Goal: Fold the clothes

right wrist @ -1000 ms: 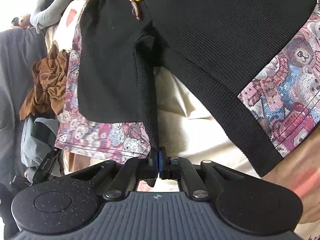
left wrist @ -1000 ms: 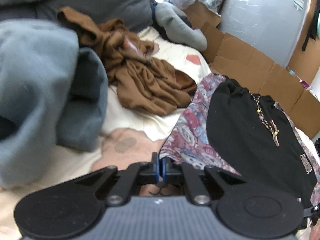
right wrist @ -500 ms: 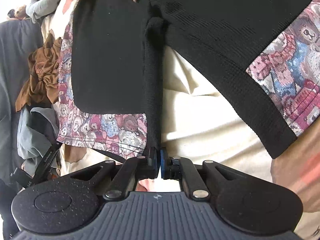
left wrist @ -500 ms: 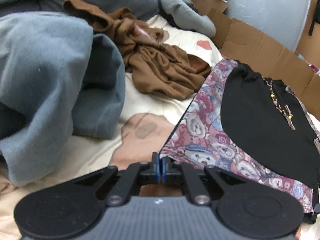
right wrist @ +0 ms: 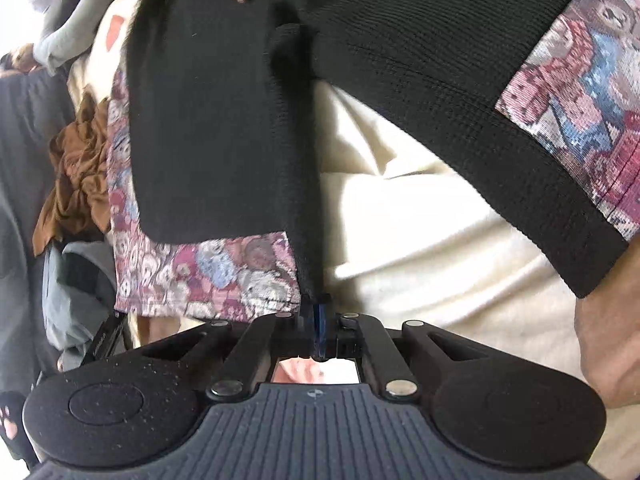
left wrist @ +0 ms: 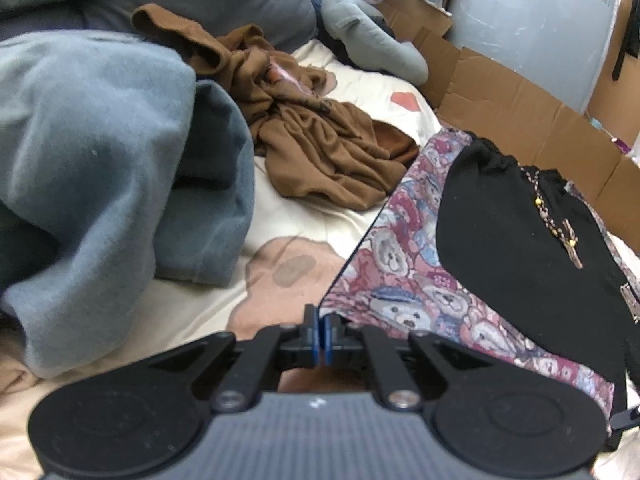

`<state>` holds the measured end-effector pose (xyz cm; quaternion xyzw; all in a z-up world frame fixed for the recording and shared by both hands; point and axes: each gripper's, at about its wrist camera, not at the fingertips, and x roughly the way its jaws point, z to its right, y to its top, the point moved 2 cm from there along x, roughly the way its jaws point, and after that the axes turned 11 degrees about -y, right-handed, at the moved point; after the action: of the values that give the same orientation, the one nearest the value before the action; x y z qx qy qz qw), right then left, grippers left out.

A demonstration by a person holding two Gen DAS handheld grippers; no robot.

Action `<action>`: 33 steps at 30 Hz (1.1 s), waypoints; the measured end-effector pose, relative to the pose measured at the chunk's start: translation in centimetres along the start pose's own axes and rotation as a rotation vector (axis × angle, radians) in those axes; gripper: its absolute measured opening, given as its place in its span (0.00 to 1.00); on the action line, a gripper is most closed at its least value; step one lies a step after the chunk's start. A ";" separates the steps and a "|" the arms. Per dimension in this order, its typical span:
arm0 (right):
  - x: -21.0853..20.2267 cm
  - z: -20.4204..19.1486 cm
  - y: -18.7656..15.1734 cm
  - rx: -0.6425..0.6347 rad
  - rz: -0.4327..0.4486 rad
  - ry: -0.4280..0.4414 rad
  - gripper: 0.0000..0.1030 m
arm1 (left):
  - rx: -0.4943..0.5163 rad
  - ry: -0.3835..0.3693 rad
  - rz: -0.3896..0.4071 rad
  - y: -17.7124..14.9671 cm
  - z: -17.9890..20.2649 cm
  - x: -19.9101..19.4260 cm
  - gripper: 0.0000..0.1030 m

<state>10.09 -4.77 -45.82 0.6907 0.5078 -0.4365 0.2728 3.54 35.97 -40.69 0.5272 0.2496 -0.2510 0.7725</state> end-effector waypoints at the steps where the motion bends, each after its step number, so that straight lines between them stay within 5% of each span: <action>1: 0.0 0.0 -0.1 0.003 -0.003 0.002 0.00 | -0.005 -0.001 0.007 0.2 0.0 -0.3 0.03; 10: -1.7 -0.3 -0.3 -0.078 0.004 -0.019 0.00 | -0.072 -0.010 0.026 0.2 -0.3 -1.4 0.03; 25: 1.2 -2.0 0.8 -0.147 -0.065 -0.108 0.02 | -0.003 0.061 -0.110 -1.6 -1.3 1.0 0.09; 33: -3.1 -3.5 1.9 -0.377 -0.073 -0.178 0.13 | 0.044 0.099 -0.104 -1.1 -0.7 -2.9 0.12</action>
<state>12.70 -3.97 -41.58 0.5674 0.5790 -0.4027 0.4251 0.61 36.64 -39.80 0.5423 0.3090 -0.2697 0.7332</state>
